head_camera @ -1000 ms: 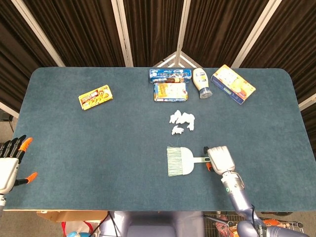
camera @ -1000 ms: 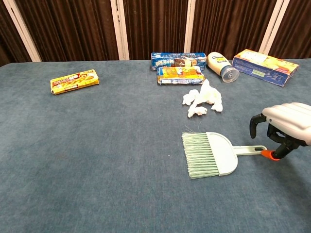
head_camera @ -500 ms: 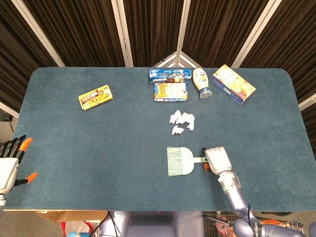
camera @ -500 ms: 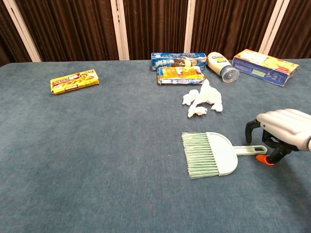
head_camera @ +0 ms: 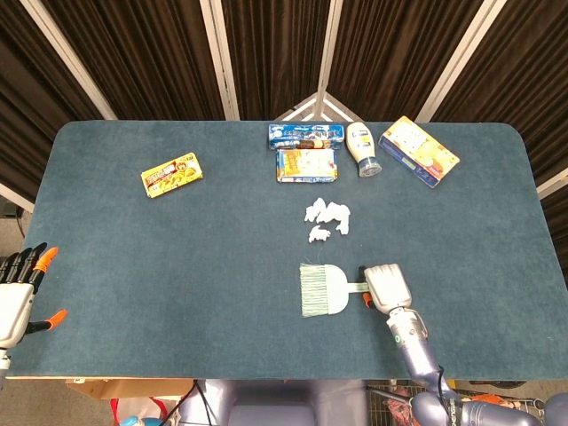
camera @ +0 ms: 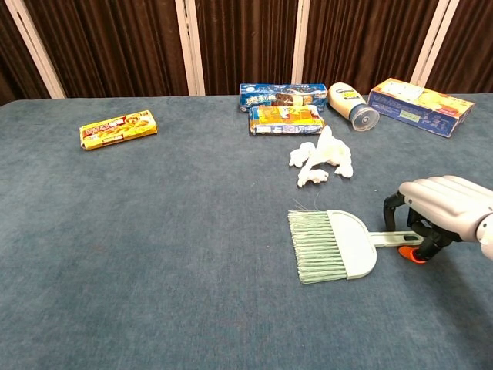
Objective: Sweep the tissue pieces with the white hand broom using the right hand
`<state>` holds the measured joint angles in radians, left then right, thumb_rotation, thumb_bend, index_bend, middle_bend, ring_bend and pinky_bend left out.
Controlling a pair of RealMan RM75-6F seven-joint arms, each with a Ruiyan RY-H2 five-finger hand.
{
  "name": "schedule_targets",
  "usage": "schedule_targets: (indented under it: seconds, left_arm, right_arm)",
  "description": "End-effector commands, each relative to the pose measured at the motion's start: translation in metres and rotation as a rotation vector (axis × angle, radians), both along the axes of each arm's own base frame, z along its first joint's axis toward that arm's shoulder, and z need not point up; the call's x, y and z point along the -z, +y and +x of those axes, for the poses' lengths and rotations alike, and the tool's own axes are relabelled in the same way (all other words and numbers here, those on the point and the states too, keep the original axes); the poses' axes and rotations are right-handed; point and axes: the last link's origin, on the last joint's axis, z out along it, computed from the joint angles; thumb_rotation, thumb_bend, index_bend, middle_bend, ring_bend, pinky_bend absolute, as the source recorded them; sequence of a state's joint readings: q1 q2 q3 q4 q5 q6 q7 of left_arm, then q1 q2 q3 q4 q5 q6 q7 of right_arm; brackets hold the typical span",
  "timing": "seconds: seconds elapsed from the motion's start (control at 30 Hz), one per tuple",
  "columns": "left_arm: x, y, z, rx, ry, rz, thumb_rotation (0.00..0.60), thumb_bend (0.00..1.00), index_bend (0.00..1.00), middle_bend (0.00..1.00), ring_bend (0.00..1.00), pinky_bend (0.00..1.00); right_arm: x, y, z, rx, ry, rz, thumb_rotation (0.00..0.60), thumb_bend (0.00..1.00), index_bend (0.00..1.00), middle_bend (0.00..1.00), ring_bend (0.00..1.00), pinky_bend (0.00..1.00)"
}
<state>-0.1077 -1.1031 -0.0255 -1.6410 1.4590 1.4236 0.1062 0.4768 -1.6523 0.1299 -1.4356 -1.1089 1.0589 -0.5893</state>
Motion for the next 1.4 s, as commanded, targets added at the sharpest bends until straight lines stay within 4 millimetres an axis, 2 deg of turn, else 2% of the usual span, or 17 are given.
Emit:
schedule_targets:
  seconds: [0.03,0.13,0.43,0.57,0.8,1.1,1.4]
  left_arm:
    - [0.0,0.0,0.0,-0.001,0.0,0.0,0.6,0.0,0.0,0.0,0.0,0.0]
    - [0.0,0.0,0.0,-0.001,0.0,0.001,0.6,0.0,0.0,0.0,0.0,0.0]
    - [0.0,0.001,0.0,-0.004,0.001,0.0,0.6,0.0,0.0,0.0,0.0,0.0]
    - [0.0,0.0,0.0,-0.005,0.001,0.0,0.6,0.0,0.0,0.0,0.0,0.0]
    - [0.0,0.0,0.0,-0.004,0.001,0.0,0.6,0.0,0.0,0.0,0.0,0.0]
    - [0.0,0.0,0.0,-0.005,-0.001,-0.001,0.6,0.0,0.0,0.0,0.0,0.0]
    - [0.0,0.0,0.0,-0.008,-0.005,-0.005,0.6,0.0,0.0,0.0,0.0,0.0]
  right_arm:
    - [0.001,0.0,0.001,-0.002,-0.002,-0.001,0.6,0.4,0.64,0.93,0.99,0.97]
    - [0.001,0.0,0.002,-0.004,-0.009,-0.006,0.6,0.45,0.73,0.93,0.99,0.97]
    - [-0.006,-0.001,0.004,-0.016,-0.012,-0.02,0.6,0.53,0.78,0.93,0.99,0.97]
    - [-0.015,-0.005,0.008,-0.036,0.0,-0.04,0.6,0.59,0.81,0.93,0.99,0.97]
    - [-0.039,-0.018,0.017,-0.066,0.034,-0.086,0.6,0.61,0.84,0.93,0.99,0.97]
    - [-0.07,-0.036,0.034,-0.077,0.077,-0.116,0.6,0.65,0.85,0.93,0.99,0.97]
    - [-0.077,-0.054,0.065,-0.113,0.084,-0.111,0.6,0.67,0.87,0.93,0.99,0.97]
